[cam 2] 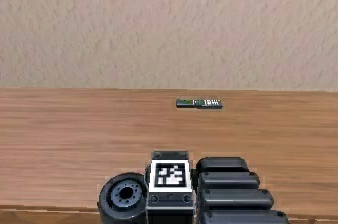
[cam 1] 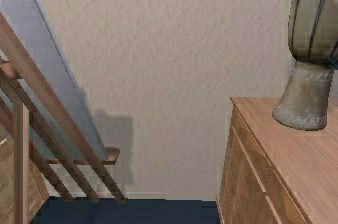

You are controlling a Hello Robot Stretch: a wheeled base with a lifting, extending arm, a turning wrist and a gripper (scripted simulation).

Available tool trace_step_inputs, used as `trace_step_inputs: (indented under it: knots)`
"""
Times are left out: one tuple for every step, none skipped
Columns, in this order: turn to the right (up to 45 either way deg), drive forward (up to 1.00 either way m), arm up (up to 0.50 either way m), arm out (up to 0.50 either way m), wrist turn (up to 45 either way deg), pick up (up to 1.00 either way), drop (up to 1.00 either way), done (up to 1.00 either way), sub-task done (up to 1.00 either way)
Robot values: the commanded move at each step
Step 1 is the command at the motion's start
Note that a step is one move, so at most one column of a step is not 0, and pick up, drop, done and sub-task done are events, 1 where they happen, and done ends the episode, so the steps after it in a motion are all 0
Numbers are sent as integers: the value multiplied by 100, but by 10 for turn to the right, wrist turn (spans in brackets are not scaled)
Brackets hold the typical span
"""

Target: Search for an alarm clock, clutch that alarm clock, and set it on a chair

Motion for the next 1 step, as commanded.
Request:
trace_step_inputs:
  knots:
    - [-450, 0, 0, 0, 0, 0, 0, 0, 0]
